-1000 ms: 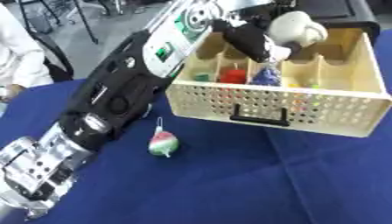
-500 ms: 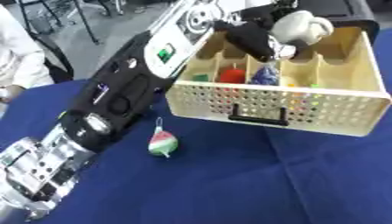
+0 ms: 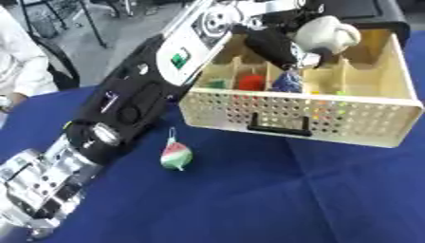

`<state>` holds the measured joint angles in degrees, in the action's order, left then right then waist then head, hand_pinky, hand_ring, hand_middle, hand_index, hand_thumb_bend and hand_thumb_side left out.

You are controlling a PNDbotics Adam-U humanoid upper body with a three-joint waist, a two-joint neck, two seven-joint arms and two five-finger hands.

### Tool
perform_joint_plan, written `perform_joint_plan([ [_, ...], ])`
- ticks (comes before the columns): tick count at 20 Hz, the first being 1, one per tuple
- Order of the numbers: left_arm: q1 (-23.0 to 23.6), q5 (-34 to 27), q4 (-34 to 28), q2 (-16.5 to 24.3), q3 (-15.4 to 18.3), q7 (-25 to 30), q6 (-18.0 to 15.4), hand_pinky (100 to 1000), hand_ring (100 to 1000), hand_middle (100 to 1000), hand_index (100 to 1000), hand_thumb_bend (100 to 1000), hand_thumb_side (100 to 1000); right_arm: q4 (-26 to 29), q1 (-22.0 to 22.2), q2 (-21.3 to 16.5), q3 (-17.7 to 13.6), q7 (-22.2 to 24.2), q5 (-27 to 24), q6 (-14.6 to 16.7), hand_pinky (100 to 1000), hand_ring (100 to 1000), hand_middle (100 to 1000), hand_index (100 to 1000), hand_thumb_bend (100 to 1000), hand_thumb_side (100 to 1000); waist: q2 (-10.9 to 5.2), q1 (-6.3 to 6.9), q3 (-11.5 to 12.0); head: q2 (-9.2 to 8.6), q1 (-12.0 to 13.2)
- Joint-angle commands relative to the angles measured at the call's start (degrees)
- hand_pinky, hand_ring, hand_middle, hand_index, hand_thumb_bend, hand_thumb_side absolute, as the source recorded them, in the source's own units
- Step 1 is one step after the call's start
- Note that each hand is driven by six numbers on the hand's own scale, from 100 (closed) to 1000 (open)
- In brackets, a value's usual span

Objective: Pick up objects from table and place into drawer.

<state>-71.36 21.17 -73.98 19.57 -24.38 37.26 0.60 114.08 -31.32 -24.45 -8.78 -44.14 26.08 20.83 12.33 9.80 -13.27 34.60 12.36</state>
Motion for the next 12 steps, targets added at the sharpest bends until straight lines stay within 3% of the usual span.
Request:
perform_joint_plan([
  [1,-1.1,0.2,-0.5,0.8,0.4,1.7,-0.3,531,734,637,856,100,441,0.5,-1.0,-0.6,-0.1,-0.5,0.1,0.0,660,598,710,704,100,895,-1.32,-0.47,0.1,-0.48,0.0],
  [6,-1.1,0.2,-0.9,0.7,0.6,2.9,-1.0,552,760,686,919,100,479,0.5,-1.0,-0.5,-0.2,-0.7,0.1,-0.1,614,598,712,704,100,895,-1.42,-0.39,0.0,-0.47,0.0],
  [10,-1.1,0.0,-1.1,0.7,0.7,3.5,-1.9,572,782,727,967,117,585,0.5,-1.0,-0.4,-0.2,-0.7,0.0,-0.2,582,597,713,703,100,894,-1.51,-0.3,0.0,-0.47,-0.1],
  [12,-1.1,-0.2,-1.2,0.7,0.8,3.7,-2.2,573,782,727,967,123,586,0.5,-1.0,-0.4,-0.2,-0.7,0.0,-0.3,577,597,714,703,100,894,-1.57,-0.26,0.0,-0.43,0.0],
])
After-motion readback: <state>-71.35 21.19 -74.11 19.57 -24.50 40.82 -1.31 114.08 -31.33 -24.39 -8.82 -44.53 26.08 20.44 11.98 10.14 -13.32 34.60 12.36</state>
